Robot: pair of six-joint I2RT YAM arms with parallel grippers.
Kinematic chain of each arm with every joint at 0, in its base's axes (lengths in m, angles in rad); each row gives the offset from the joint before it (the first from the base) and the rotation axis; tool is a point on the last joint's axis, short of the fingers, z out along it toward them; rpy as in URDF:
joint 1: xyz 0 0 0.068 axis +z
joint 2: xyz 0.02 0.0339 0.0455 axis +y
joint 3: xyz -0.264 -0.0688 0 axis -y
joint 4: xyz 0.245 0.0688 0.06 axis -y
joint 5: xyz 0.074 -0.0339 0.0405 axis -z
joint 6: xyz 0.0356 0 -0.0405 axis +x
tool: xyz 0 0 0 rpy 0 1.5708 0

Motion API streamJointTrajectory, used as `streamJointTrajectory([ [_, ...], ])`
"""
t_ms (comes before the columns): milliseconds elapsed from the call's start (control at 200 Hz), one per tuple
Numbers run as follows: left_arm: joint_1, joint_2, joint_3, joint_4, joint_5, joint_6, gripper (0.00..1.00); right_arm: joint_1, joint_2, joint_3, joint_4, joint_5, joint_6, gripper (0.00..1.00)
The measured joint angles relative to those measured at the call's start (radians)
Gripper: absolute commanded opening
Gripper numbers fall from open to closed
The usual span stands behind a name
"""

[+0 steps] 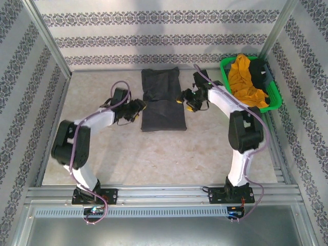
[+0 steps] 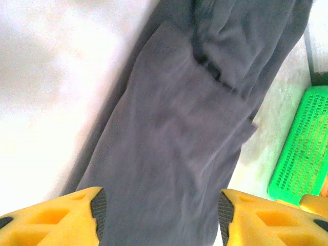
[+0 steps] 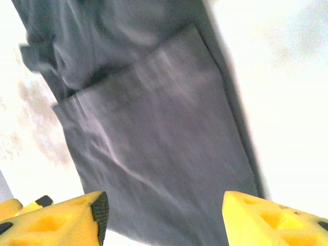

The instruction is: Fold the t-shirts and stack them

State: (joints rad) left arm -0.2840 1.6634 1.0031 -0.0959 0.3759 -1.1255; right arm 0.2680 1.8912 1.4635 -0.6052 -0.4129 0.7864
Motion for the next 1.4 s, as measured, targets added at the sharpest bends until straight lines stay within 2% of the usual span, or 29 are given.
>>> streamJointTrajectory([
  [80, -0.026, -0.08, -0.136, 0.031, -0.004, -0.065, 0.6, 0.002, -0.102, -0.156, 0.043, -0.01, 0.028, 0.59],
  [185, -0.057, -0.085, -0.246, 0.09, -0.003, -0.163, 0.61, 0.009, -0.156, -0.304, 0.112, -0.037, 0.08, 0.59],
  [320, -0.076, -0.039, -0.276, 0.15, -0.003, -0.266, 0.6, 0.025, -0.15, -0.408, 0.184, -0.068, 0.154, 0.58],
  [390, -0.081, -0.025, -0.274, 0.179, -0.004, -0.304, 0.57, 0.029, -0.135, -0.426, 0.215, -0.083, 0.186, 0.57],
  [565, -0.084, 0.009, -0.263, 0.196, -0.003, -0.369, 0.41, 0.031, -0.08, -0.433, 0.29, -0.105, 0.246, 0.51],
  [635, -0.084, 0.022, -0.259, 0.211, 0.002, -0.385, 0.33, 0.031, -0.058, -0.428, 0.308, -0.107, 0.259, 0.42],
  [809, -0.104, 0.111, -0.211, 0.325, 0.009, -0.407, 0.0, 0.029, -0.014, -0.393, 0.317, -0.119, 0.29, 0.17],
  [909, -0.109, 0.117, -0.196, 0.359, 0.003, -0.401, 0.0, 0.029, -0.011, -0.374, 0.322, -0.118, 0.291, 0.0],
  [1124, -0.109, 0.071, -0.203, 0.332, -0.008, -0.366, 0.0, 0.029, -0.047, -0.367, 0.295, -0.085, 0.277, 0.0],
  [1274, -0.109, -0.061, -0.274, 0.273, -0.01, -0.326, 0.0, 0.039, -0.144, -0.41, 0.286, -0.071, 0.254, 0.0],
  [1399, -0.109, -0.177, -0.362, 0.207, 0.01, -0.284, 0.0, 0.089, -0.214, -0.474, 0.282, -0.069, 0.251, 0.0],
])
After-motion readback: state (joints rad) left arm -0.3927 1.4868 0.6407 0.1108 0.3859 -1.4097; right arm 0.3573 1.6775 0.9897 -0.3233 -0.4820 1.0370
